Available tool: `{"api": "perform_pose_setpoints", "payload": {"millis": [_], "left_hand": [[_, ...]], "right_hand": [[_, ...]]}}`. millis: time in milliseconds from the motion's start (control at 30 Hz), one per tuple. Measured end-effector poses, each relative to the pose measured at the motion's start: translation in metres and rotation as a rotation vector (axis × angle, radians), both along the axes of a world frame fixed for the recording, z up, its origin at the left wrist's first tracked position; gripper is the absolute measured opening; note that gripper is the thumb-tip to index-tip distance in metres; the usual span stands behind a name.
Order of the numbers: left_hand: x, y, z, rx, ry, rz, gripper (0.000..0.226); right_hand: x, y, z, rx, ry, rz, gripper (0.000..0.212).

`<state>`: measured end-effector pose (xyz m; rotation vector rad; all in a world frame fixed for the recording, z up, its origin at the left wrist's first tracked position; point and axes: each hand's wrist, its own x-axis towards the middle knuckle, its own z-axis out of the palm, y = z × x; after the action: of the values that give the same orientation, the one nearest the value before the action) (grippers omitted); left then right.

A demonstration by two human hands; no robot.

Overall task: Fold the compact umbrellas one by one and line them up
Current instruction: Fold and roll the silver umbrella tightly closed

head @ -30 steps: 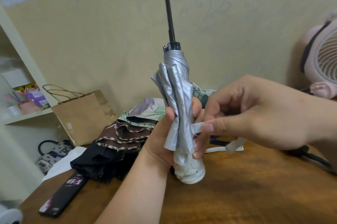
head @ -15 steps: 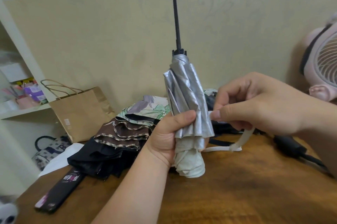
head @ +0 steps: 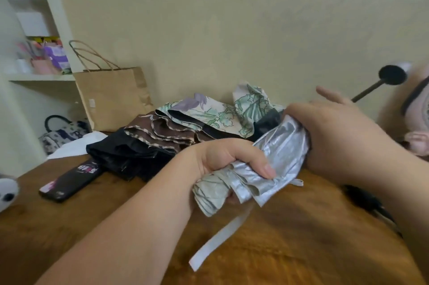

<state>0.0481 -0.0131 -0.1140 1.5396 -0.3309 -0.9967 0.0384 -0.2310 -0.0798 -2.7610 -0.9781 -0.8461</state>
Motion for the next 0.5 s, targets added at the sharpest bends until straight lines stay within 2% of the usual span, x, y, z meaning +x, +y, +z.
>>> {"api": "perform_pose_setpoints", "payload": {"millis": [33, 67, 133, 200, 267, 333, 367, 433, 500], "left_hand": [[-0.001, 0.0, 0.001, 0.011, -0.004, -0.011, 0.038], [-0.003, 0.001, 0.005, 0.031, -0.024, -0.041, 0.028], [-0.006, -0.001, 0.021, 0.192, -0.134, -0.115, 0.01], [-0.006, -0.007, 0.045, 0.524, -0.315, -0.128, 0.017], [-0.006, -0.017, 0.069, 0.869, -0.496, -0.117, 0.034], [-0.007, -0.031, 0.086, 1.18, -0.737, -0.131, 0.054], [-0.009, -0.04, 0.091, 1.319, -0.893, -0.151, 0.058], [-0.012, -0.055, 0.095, 1.453, -1.108, -0.162, 0.057], [-0.013, -0.063, 0.098, 1.477, -1.129, -0.164, 0.056]], "right_hand": [[-0.004, 0.001, 0.002, -0.005, 0.006, -0.042, 0.018], [-0.005, 0.001, 0.002, -0.032, 0.056, -0.074, 0.025], [-0.007, 0.003, 0.0, -0.084, 0.145, -0.127, 0.028], [-0.006, 0.003, -0.004, -0.07, 0.277, -0.148, 0.026], [-0.003, 0.006, -0.004, 0.027, 0.444, -0.136, 0.019], [0.001, 0.006, -0.005, 0.154, 0.594, -0.086, 0.007], [0.002, 0.005, -0.004, 0.202, 0.66, -0.073, 0.01], [0.002, 0.001, -0.001, 0.236, 0.756, -0.074, 0.03], [0.002, -0.005, 0.002, 0.217, 0.805, -0.09, 0.051]]}}
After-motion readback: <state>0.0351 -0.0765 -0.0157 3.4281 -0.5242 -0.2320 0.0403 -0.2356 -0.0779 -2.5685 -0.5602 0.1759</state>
